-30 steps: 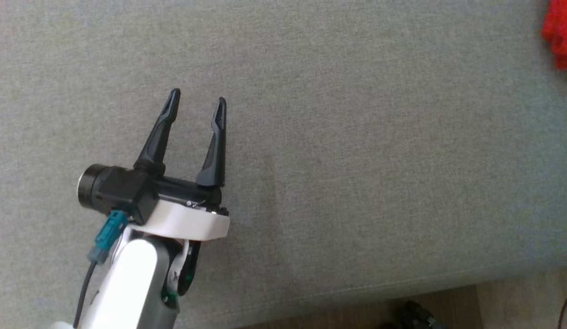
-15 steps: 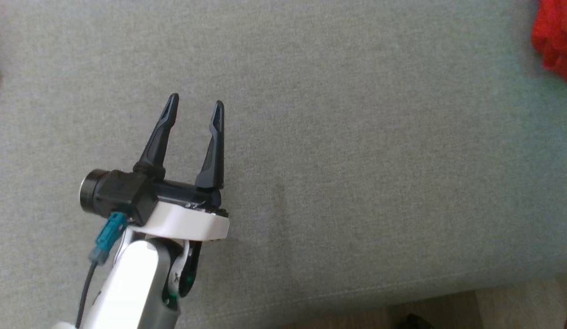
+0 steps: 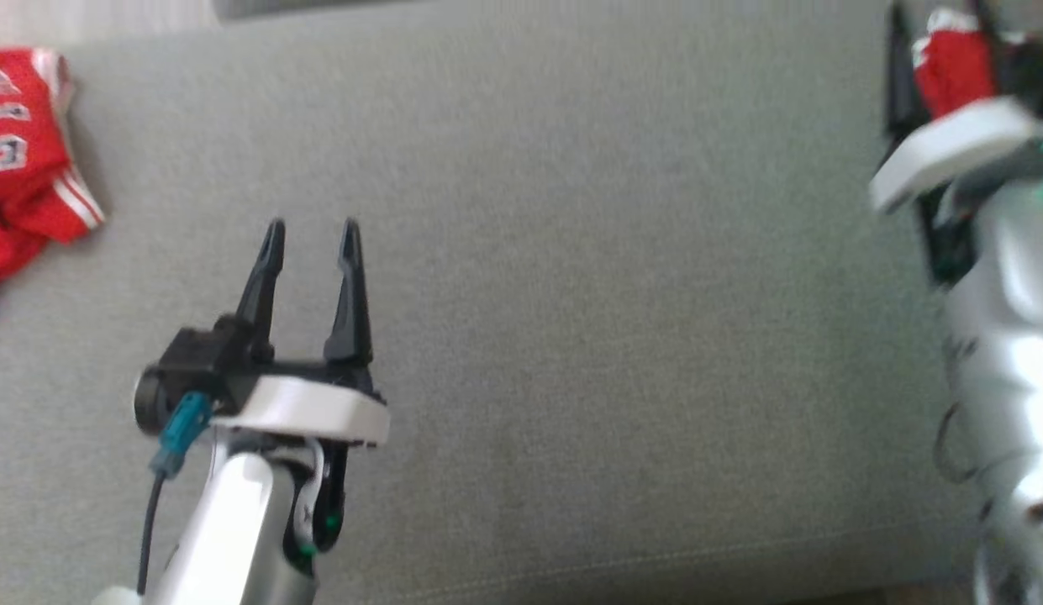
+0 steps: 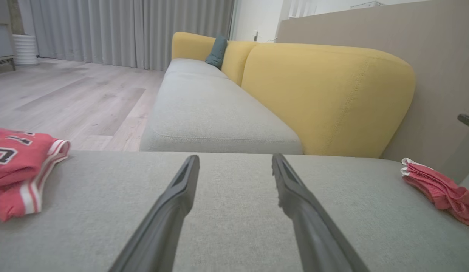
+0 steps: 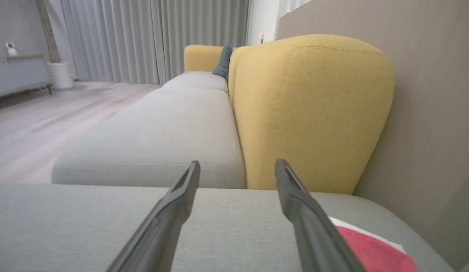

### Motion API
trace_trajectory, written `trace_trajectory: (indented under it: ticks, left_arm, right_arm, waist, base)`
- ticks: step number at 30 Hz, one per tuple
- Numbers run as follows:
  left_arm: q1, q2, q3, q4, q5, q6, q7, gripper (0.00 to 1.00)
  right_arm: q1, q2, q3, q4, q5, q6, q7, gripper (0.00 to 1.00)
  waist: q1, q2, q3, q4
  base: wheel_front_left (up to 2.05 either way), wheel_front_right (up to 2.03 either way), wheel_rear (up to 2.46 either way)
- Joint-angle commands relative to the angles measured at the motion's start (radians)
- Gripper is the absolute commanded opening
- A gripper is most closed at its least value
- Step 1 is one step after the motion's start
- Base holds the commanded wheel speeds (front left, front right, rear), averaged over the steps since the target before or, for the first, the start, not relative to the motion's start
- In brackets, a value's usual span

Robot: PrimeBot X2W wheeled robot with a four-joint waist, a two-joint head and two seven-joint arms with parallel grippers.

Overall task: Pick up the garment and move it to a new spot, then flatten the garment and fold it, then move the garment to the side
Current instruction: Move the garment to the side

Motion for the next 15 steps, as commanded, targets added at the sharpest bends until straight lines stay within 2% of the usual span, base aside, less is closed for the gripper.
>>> trace_trajectory:
  ticks: [1, 8, 15]
  left_arm:
    - [0.000, 0.004, 0.041, -0.023, -0.006, 0.006, -0.011, 1.00]
    - [0.085, -0.009, 0.090, -0.005, -0.011, 0.011, -0.012, 1.00]
    - [0.163, -0.015, 0.123, -0.004, 0.002, -0.010, -0.012, 1.00]
  right_arm:
    - [0.004, 0.018, 0.012, -0.044, 0.013, -0.001, -0.016, 1.00]
    - [0.282, 0.117, 0.016, -0.251, 0.056, -0.001, -0.027, 1.00]
    - [0.529, 0.140, 0.039, -0.472, 0.081, -0.001, -0.014, 1.00]
  waist:
    - [0.0000, 0.0000, -0.055, 0.016]
    - [0.0000, 0.0000, -0.151, 0.031]
    - [0.0000, 0.0000, -0.189, 0.057]
  base:
    - [0.00, 0.00, 0.00]
    - [0.00, 0.00, 0.00]
    - [0.00, 0.00, 0.00]
